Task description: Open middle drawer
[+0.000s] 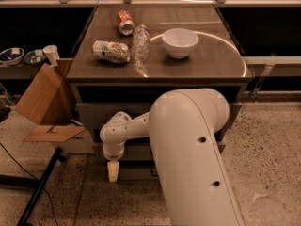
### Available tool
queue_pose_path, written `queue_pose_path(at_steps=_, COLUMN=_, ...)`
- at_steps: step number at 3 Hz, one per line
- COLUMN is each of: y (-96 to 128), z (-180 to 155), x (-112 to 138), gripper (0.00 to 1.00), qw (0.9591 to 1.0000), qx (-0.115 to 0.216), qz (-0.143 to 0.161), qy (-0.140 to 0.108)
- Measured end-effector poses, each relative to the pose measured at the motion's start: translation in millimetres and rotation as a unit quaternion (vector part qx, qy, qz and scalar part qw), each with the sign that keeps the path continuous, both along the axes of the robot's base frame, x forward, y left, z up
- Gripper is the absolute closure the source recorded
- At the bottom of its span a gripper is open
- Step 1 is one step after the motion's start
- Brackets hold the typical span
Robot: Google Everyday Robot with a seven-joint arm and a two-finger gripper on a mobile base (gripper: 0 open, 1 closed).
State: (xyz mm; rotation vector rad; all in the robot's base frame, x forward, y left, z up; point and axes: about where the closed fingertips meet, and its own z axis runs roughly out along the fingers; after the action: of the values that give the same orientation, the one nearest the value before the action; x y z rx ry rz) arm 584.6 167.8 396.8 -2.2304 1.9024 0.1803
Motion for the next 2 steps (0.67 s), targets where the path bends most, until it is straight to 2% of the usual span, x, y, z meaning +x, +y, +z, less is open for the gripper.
queue_pose_path(at_steps=1, y=-1.8, z=-7.3, x=-17.1, gripper=0.00, qw=1.0000, qx=-0.008, qz=-0.002, qy=0.005)
queue_pose_path(at_steps=2, y=-1.9, z=-2.1, x=-18.6, gripper=0.00, qw=0.9999, qx=-0.008, qz=-0.003, qy=0.006)
